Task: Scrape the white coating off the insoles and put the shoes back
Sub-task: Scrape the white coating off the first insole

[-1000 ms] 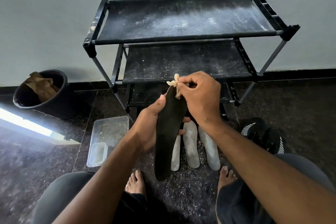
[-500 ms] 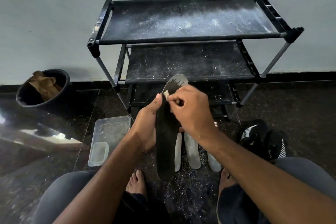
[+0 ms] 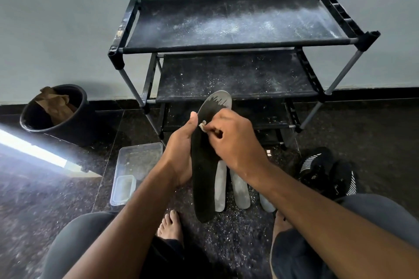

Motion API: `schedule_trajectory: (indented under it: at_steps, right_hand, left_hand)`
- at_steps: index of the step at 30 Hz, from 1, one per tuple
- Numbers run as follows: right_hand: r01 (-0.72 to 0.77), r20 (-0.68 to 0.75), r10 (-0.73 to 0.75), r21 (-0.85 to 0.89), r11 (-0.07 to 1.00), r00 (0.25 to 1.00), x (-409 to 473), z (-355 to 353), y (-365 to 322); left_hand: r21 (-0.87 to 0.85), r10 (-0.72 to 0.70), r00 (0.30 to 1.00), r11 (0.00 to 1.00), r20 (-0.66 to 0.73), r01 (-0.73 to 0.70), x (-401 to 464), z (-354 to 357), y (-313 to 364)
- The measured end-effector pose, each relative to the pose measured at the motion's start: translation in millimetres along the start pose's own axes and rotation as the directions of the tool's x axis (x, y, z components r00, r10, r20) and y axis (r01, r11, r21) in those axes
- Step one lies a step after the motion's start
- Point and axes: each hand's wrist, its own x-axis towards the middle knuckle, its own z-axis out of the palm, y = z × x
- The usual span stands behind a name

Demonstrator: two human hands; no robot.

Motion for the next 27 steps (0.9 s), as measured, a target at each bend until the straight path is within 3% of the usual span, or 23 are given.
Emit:
schedule_trajectory:
  at_steps: [7,13,18,23,27]
  right_hand:
    - [-0.087,-0.288,0.071,-0.045,0.995,0.955,24,-27,18]
    - [0.024,-0.159,-0.026,-0.013,1.0,0.987,12,-11,1]
    - [-0.104,-0.31,0.114,0.049,0.993,0.944,28,-25,22]
    - [-0.047,-0.207,0.05,0.021,0.999,0.977,17,-18,6]
    - [-0.155,-0.317,0.163,0.051,0.987,0.934,29,-30,22]
  left_hand:
    - [0.076,-0.011,1.0,0.997,0.012,0.01,10,-8,-7]
    - [0.067,0.01,1.0,0.998,0.018,-0.011,15,-9,-13]
    - [0.163,0.005,1.0,0.987,0.017,-0.008,15,-7,-13]
    - [0.154,0.024,1.0,0.988,0.017,-0.027,12,-6,-13]
    - [0.234,0.029,0.998,0.971,0.055,-0.041,13,-8,-12]
